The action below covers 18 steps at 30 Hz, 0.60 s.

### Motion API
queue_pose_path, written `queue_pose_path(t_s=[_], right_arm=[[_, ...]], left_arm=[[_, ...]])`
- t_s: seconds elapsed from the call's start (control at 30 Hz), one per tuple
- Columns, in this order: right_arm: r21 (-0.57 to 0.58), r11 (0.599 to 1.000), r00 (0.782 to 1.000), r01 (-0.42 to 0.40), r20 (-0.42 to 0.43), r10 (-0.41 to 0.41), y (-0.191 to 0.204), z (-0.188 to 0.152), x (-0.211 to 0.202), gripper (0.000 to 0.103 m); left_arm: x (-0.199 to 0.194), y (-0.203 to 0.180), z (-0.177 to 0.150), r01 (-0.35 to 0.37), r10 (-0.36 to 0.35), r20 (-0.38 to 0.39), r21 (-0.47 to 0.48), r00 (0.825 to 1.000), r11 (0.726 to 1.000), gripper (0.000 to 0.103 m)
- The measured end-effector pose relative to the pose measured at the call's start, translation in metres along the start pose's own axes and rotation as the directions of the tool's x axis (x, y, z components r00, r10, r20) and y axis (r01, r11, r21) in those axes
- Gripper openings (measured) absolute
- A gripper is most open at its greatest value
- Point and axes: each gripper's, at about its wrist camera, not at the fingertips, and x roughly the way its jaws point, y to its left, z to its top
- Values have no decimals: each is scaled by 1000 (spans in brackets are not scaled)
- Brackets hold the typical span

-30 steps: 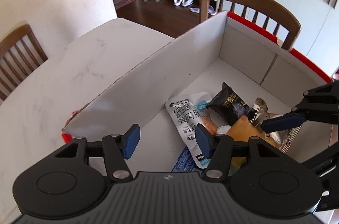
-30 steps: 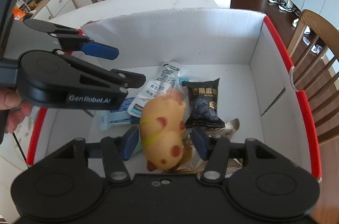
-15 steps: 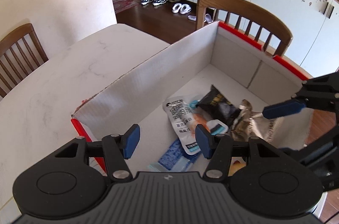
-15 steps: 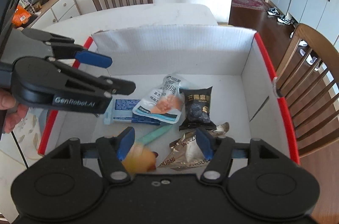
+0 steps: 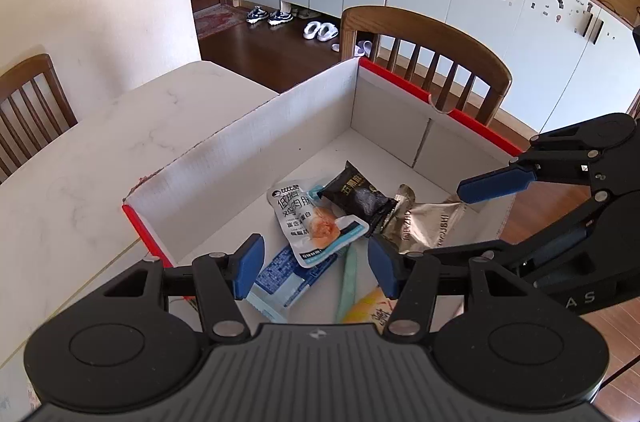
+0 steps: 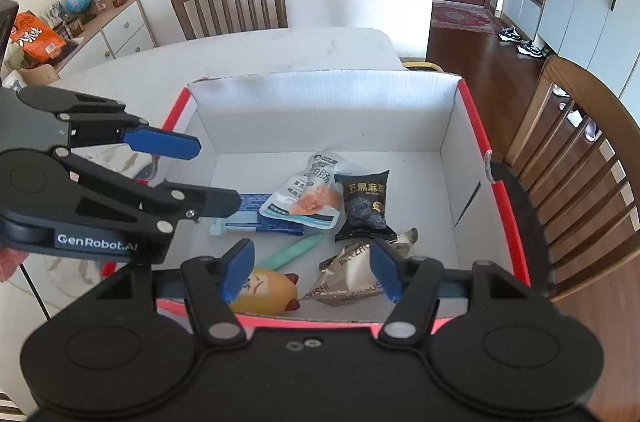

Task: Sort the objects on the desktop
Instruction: 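Withdraw both open grippers up and away from the box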

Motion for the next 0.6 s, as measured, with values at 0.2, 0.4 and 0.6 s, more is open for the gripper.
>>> queue_pose_path(t_s=[0.2, 0.4, 0.6], right_arm=[[-4, 1000, 1000, -12, 20, 12, 3, -6, -14, 64], [-7, 1000, 999, -23, 43, 24, 5, -13, -27, 65], [15, 999, 998, -29, 52, 28, 3, -20, -34, 65]], left_arm=[[-11, -5, -7, 10, -10, 7, -16, 1000, 1000, 56], [-21, -12, -17, -19, 19, 0, -6, 1000, 1000, 57], [-29, -11, -25, -18, 18, -4, -23, 1000, 1000, 59]])
